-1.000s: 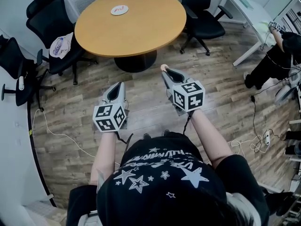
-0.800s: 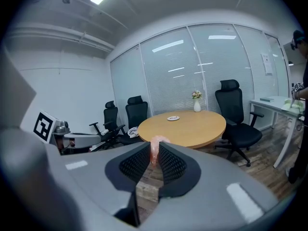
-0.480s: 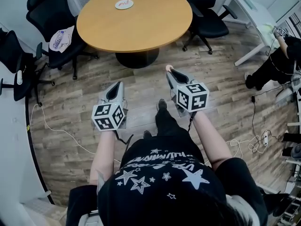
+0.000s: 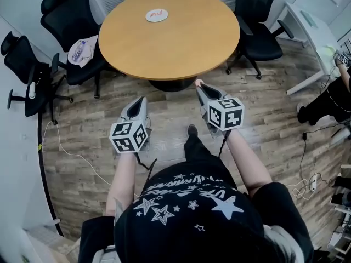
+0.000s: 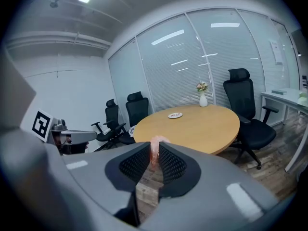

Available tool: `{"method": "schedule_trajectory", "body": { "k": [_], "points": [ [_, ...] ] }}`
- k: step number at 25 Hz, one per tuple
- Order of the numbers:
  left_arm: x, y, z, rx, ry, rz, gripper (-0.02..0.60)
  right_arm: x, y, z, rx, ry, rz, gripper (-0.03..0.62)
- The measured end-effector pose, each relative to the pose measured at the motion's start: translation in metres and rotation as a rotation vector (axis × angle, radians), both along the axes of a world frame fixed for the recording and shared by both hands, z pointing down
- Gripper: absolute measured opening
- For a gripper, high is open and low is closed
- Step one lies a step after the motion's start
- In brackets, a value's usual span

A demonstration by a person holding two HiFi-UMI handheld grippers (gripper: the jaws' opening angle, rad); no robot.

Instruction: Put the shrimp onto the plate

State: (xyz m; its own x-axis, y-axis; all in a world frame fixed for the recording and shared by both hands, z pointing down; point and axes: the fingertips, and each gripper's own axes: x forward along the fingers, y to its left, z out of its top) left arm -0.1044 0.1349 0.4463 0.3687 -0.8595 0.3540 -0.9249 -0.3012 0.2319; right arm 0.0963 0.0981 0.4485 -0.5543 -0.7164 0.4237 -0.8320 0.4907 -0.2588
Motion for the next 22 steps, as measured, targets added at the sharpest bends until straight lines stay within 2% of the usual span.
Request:
{"method": "schedule_trajectory", "body": {
  "k": [10, 16, 22],
  "points": [
    [0.032, -0.098, 0.001, -0.028, -0.007, -0.029, 0.002, 0.029, -0.113, 0.002, -0.033, -0.025, -0.029, 0.058],
    [0.049, -0.149, -0.007, -0.008, -0.009, -0.061, 0.002, 0.049, -0.168, -0.004, -0.023, -0.036, -0.05, 0.058],
    [0.051, -0.186, -0.008, 0.005, -0.021, -0.108, 0.002, 0.05, -0.21, 0.0, -0.022, -0.034, -0.105, 0.058]
  ]
}}
